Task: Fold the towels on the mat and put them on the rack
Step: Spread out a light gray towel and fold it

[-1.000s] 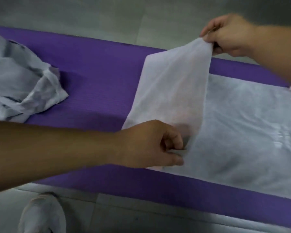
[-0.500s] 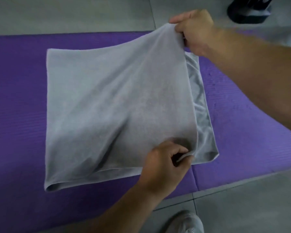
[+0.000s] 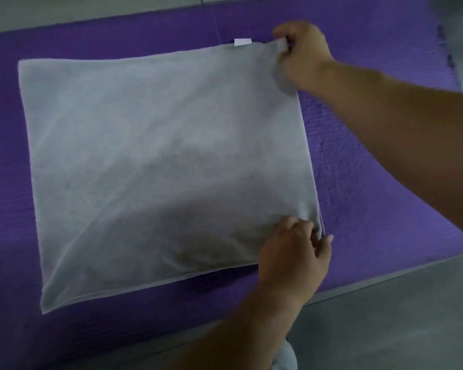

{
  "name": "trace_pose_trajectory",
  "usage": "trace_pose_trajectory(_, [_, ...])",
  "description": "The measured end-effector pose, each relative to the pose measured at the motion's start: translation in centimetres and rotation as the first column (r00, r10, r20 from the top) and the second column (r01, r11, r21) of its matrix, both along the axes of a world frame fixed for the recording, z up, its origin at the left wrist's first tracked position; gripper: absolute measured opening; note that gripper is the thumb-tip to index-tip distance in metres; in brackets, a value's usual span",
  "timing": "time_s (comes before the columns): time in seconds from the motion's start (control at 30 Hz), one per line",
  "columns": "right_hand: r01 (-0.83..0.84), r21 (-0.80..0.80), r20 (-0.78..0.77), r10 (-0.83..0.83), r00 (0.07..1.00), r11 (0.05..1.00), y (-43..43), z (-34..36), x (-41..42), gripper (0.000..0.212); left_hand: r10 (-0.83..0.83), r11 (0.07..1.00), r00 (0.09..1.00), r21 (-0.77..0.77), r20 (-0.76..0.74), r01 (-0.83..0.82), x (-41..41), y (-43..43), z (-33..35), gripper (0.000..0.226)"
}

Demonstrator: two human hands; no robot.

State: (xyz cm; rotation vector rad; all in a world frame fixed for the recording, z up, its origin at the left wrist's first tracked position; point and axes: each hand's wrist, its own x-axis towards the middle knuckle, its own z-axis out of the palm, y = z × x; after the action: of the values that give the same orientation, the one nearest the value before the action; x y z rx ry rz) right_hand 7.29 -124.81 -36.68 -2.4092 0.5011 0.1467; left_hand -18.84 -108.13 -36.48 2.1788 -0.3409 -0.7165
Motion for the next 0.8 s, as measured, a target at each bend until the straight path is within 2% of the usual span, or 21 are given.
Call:
trace_pose_trajectory(0.13, [-0.081, -0.142, 0.015, 0.083, 0.996, 0.987, 1.3, -0.2, -0.5, 0.044, -0.049, 0.989, 0.995, -0.147, -0.091, 0.036, 0.3, 1.3, 1.3, 0.022])
trace_pose_trajectory(0.2, [-0.105, -0.329, 0.006, 0.113, 0.994, 0.938, 3.2, 0.1, -1.7, 0.046, -0.029, 0.989, 1.000, -0.149, -0.012, 0.027, 1.5, 3.6, 1.7, 0.026])
trace_pose_trajectory(0.27, [-0.179, -0.435, 0.056, 0.224, 0.973, 0.883, 5.9, 0.4, -2.6, 0.044, 0.106, 0.993, 0.981, -0.071, 0.160, -0.096, 4.0, 7.3, 1.9, 0.020])
trace_pose_trajectory(0.33, [-0.344, -0.348, 0.090, 0.397, 0.913, 0.872, 9.4, 0.4, -2.3, 0.036, 0.281, 0.951, 0.904, 0.036, 0.322, -0.308, 6.8, 12.3, 2.0, 0.010])
trace_pose_trajectory(0.37, [-0.434, -0.262, 0.099, 0.471, 0.877, 0.862, 11.6, 0.4, -1.9, 0.033, 0.351, 0.908, 0.870, 0.101, 0.345, -0.407, 8.2, 15.2, 2.2, 0.010])
trace_pose_trajectory(0.47, [-0.639, -0.098, 0.090, 0.647, 0.757, 0.763, 18.7, 1.0, -0.3, 0.030, 0.522, 0.732, 0.819, 0.368, 0.237, -0.573, 10.1, 23.9, 3.1, 0.016])
trace_pose_trajectory(0.57, [-0.704, 0.020, 0.081, 0.700, 0.709, 0.710, 24.6, 1.5, 1.7, 0.031, 0.571, 0.611, 0.815, 0.612, 0.097, -0.501, 9.2, 30.4, 4.3, 0.034])
trace_pose_trajectory(0.7, [-0.650, 0.058, 0.053, 0.648, 0.760, 0.758, 30.3, 1.7, 5.1, 0.039, 0.585, 0.613, 0.795, 0.727, -0.157, -0.308, 6.7, 33.9, 5.2, 0.041])
trace_pose_trajectory(0.8, [-0.593, -0.010, -0.010, 0.593, 0.805, 0.805, 33.0, 1.2, 7.6, 0.043, 0.639, 0.646, 0.737, 0.673, -0.220, -0.360, 5.1, 34.4, 4.5, 0.036])
